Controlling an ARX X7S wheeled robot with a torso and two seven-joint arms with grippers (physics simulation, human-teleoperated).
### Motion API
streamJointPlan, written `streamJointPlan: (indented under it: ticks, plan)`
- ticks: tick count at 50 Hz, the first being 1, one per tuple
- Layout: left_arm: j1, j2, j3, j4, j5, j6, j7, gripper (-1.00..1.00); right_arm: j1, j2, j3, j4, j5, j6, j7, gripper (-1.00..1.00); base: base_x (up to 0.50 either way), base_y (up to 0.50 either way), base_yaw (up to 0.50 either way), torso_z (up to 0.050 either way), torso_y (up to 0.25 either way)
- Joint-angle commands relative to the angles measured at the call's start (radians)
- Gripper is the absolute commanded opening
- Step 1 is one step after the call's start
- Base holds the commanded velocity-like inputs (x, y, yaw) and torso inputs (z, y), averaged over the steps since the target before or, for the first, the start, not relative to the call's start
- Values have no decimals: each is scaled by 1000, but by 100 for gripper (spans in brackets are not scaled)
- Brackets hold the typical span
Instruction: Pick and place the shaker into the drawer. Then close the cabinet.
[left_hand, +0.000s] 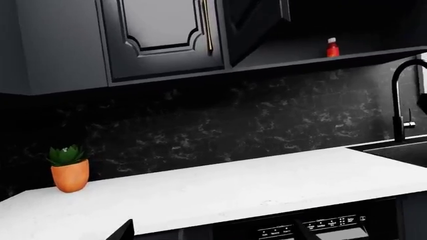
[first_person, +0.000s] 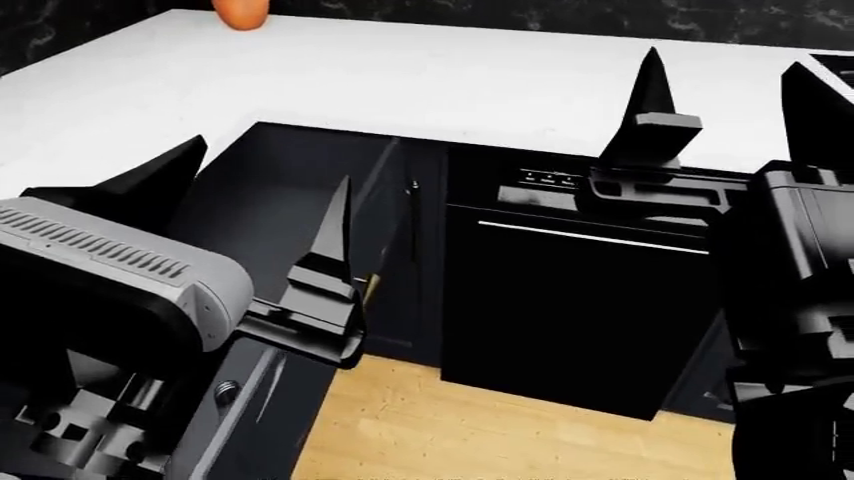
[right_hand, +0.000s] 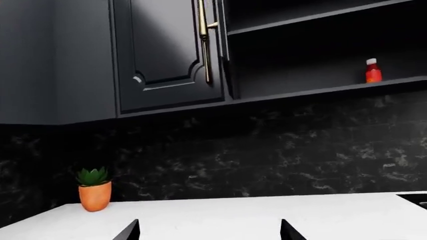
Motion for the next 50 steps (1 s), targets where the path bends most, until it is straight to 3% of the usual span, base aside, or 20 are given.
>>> streamJointPlan:
  ticks: [1,19,46,50]
  plan:
    - [8,-1,3,-1,8,4,3,100,-12,-10,4,2,-21,-19,-18,100,29,-506,0,0,0]
    - [14,-2,8,-1,15,6,8,100,-23,-20,21,11,-19,-51,-6,100,21,-508,0,0,0]
    - [11,-4,12,3,12,2,5,100,-49,-21,24,-5,-66,-71,-1,100,-174,-26,-500,0,0]
    - [13,-5,13,3,14,4,7,100,-50,-29,24,-1,-68,-84,-23,100,-107,-506,0,0,0]
